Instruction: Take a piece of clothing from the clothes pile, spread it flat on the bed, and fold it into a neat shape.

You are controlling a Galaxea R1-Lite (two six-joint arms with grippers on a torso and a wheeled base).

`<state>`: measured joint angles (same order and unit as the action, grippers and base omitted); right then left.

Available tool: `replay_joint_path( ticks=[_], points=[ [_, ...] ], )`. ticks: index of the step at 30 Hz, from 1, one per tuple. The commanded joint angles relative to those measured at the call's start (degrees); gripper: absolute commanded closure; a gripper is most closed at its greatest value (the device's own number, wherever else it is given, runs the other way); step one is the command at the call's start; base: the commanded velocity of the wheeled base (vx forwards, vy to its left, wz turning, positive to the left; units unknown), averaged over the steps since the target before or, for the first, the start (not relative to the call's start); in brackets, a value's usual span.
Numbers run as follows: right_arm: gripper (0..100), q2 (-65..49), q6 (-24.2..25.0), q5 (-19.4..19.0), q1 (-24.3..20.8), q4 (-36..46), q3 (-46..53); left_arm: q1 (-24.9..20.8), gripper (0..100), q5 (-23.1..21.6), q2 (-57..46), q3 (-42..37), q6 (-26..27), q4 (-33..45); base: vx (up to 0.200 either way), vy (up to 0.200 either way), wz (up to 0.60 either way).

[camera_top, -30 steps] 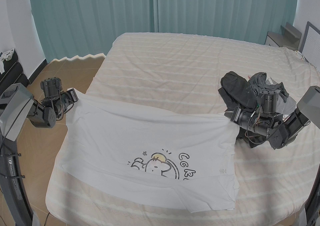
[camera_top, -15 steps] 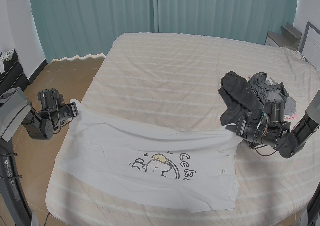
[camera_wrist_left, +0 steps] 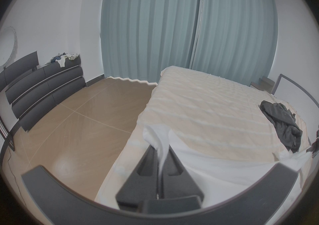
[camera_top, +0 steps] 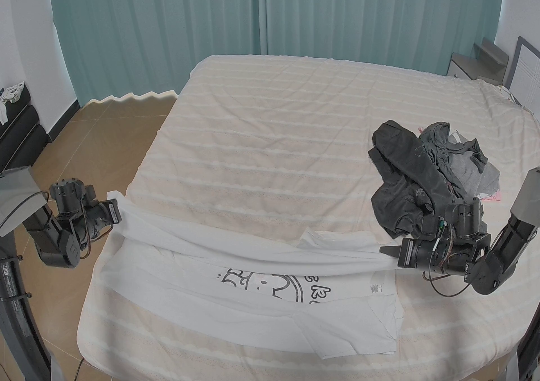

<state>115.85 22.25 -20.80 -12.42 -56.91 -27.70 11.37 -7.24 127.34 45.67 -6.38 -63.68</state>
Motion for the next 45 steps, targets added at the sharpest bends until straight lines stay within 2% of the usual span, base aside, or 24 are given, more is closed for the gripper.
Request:
replay_joint_path(
  ticks=[1, 7, 21, 30, 31, 34, 35, 41, 44, 45],
  points=[
    [100, 6.41, -2.47, 0.23, -0.67, -7.61, 5.99, 3.3, 100, -3.04, 0.8, -7.87, 0.75, -3.55, 0.0, 0.0, 0.0],
    [100, 12.39, -3.88, 0.41, -1.82, -17.36, 11.35, 5.5, 100, -5.85, 2.38, -13.32, 3.56, -6.01, 0.0, 0.0, 0.0],
    [100, 19.5, -4.93, 0.32, -2.43, -30.11, 19.0, 6.12, 100, -5.94, 4.67, -16.66, 4.0, -8.21, 0.0, 0.0, 0.0],
    [100, 21.26, -5.46, 0.32, -3.13, -30.98, 19.7, 6.12, 100, -5.33, 4.84, -16.75, 3.91, -7.86, 0.0, 0.0, 0.0],
    [100, 21.26, -5.46, 0.32, -3.13, -30.98, 19.7, 6.12, 0, -5.24, 4.84, -16.75, 3.91, -7.77, 0.0, 0.0, 0.0],
    [100, 21.35, -5.46, 0.32, -3.13, -30.98, 19.7, 6.12, 0, -5.24, 4.84, -16.75, 3.91, -7.77, 0.0, 0.0, 0.0],
    [0, 21.26, -5.46, 0.41, -3.13, -30.98, 19.87, 6.12, 0, -5.24, 4.84, -16.84, 3.91, -7.86, 0.0, 0.0, 0.0],
    [0, 19.06, -5.37, 0.32, -2.61, -31.07, 21.11, 6.12, 0, -4.98, 4.84, -17.45, 3.91, -8.3, 0.0, 0.0, 0.0],
    [0, 16.6, -5.2, 0.32, -1.64, -31.07, 22.07, 6.29, 0, -3.39, 4.58, -17.28, 3.21, -10.06, 0.0, 0.0, 0.0],
    [0, 14.67, -5.02, 0.32, -0.85, -30.98, 22.42, 6.82, 0, -2.34, 4.67, -16.75, 1.01, -12.78, 0.0, 0.0, 0.0]
  ],
)
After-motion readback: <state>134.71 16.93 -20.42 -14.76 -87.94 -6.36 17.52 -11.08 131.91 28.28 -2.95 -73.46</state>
